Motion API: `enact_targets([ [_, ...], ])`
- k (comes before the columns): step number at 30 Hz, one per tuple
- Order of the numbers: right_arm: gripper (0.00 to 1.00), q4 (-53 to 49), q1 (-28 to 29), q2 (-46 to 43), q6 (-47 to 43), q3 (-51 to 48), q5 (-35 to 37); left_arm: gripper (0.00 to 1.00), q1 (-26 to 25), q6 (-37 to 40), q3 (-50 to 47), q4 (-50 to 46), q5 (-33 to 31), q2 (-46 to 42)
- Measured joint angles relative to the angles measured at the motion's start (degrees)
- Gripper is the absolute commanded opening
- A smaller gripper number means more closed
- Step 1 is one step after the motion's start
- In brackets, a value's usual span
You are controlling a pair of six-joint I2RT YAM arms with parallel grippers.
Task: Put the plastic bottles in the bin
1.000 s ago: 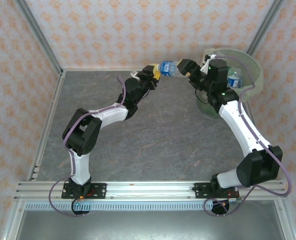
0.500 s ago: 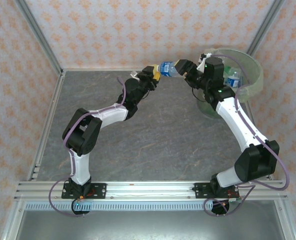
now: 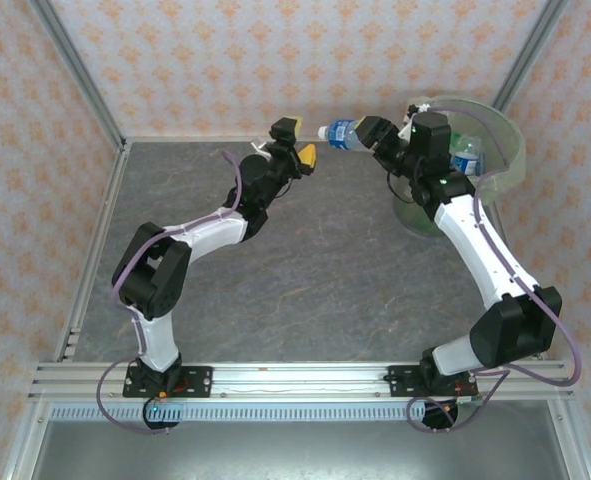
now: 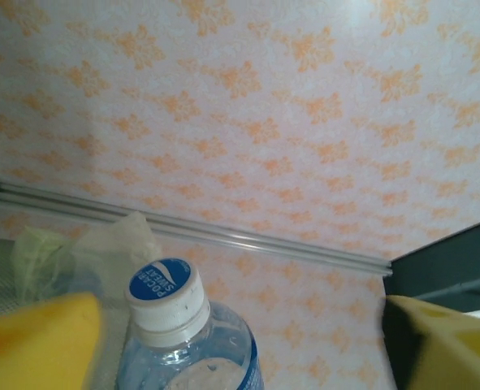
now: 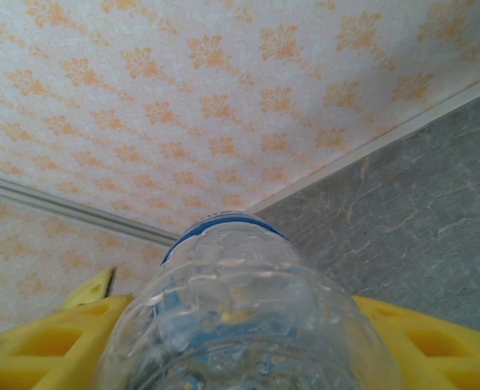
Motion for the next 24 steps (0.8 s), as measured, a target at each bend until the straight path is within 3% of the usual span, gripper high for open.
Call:
enact_targets([
  [10, 0.59, -8.09, -8.96, -3.04, -4.57, 7.76, 4.07, 0.99, 1.2, 7.48, -0.55, -9.03, 2.1, -3.76],
  [24, 0.61, -18.97, -22.16, -3.21, -11.08, 18.69, 11.56, 0.99, 1.2, 24.0, 2.16, -26.23, 4.33, -8.2],
])
